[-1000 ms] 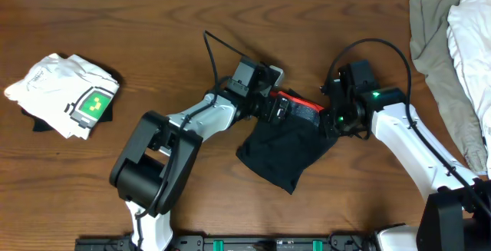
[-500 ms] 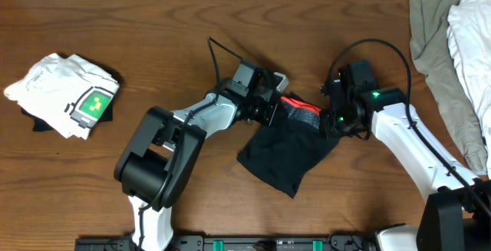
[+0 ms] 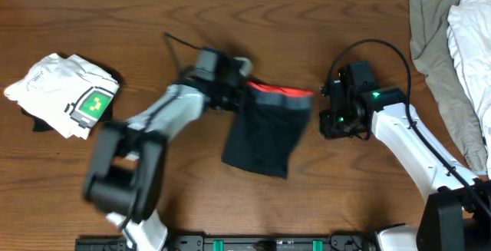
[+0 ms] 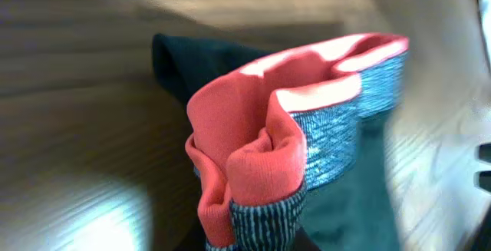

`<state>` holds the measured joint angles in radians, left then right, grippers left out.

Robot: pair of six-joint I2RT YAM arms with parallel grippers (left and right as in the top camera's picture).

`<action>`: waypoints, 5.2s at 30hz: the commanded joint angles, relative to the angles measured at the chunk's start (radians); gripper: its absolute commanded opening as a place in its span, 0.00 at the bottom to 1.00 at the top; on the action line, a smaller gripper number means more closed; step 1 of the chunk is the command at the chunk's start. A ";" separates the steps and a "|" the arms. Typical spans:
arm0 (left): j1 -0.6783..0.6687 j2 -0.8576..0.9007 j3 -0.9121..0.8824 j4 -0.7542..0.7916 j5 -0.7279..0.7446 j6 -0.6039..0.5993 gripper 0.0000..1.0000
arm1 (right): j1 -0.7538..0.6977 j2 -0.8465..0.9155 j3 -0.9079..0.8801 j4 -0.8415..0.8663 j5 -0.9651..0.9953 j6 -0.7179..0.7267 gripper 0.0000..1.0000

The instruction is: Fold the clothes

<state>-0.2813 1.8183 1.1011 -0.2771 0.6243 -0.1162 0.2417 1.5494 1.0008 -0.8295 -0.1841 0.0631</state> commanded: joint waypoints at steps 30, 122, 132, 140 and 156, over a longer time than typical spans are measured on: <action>0.727 -0.223 0.317 -0.152 -0.447 0.052 0.06 | 0.008 0.005 -0.003 -0.038 -0.008 -0.005 0.27; 0.223 -0.325 0.287 -0.563 -0.431 0.109 0.98 | 0.002 -0.389 0.019 0.221 0.222 -0.075 0.99; 0.186 -0.777 -0.020 -0.465 -0.431 0.130 0.98 | 0.002 -0.754 -0.162 0.188 0.289 0.077 0.99; 0.187 -1.001 -0.231 -0.424 -0.431 0.120 0.98 | 0.001 -0.978 -0.418 0.241 0.311 0.090 0.99; 0.186 -1.001 -0.235 -0.425 -0.431 0.120 0.98 | 0.001 -0.971 -0.487 -0.018 0.308 0.090 0.99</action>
<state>-0.0937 0.8192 0.8654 -0.7055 0.2020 0.0002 0.2413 0.5785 0.5167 -0.8330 0.1097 0.1345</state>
